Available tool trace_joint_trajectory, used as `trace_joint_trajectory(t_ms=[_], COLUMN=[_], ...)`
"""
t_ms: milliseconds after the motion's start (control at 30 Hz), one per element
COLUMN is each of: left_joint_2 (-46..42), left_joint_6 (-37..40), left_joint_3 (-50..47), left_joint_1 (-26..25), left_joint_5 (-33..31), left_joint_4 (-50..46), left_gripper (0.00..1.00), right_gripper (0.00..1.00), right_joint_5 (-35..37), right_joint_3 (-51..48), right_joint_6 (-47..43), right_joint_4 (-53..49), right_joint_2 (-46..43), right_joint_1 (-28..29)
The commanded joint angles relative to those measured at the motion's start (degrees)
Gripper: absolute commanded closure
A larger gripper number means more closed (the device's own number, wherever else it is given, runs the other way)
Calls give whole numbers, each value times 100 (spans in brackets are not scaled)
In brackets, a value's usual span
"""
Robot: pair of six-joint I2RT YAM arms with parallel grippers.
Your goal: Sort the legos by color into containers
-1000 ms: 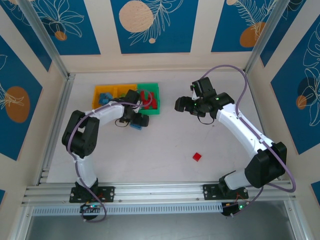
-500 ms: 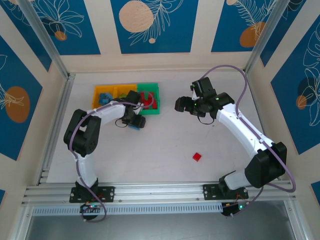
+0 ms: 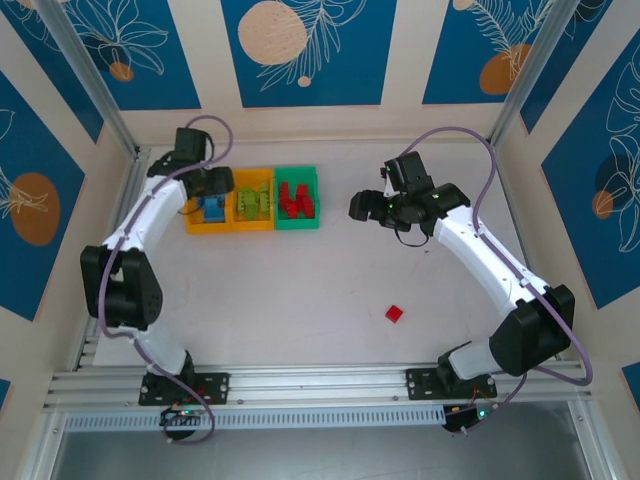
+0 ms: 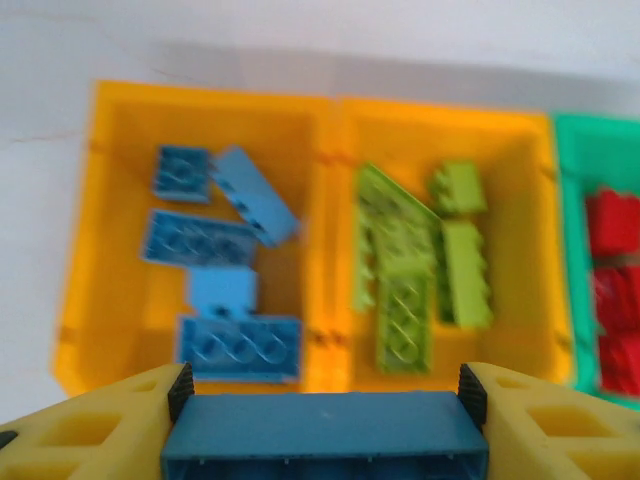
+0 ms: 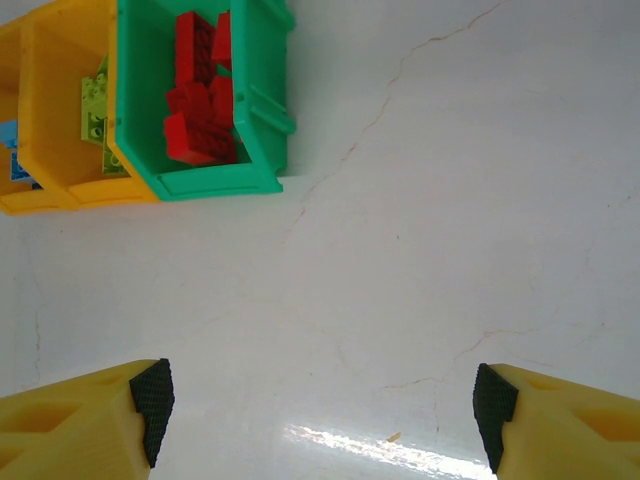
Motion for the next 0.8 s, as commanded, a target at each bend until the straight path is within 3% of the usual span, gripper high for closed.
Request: trace_joint_trajectory(t_ms=[0, 133, 300, 567, 767], left_joint_2=[674, 1136, 1102, 23, -1227], left_joint_6=[-253, -321, -199, -183, 759], left_joint_3=[476, 1034, 1282, 742, -395], left_joint_1=[256, 459, 556, 316, -659], left_joint_5=[230, 276, 333, 1121, 1853], left_joint_4=[-64, -160, -245, -243, 110], left_gripper=[41, 35, 13, 15, 18], right_gripper=[19, 19, 19, 19, 19], right_joint_5=[-5, 74, 142, 374, 627], right_joint_3=[45, -32, -152, -960, -1900], right_joint_6=[45, 37, 134, 1094, 2104], right_joint_4=[-176, -263, -385, -792, -1272], right_joint_2=[-92, -230, -373, -656, -935], right_joint_1=[32, 23, 2, 21, 290])
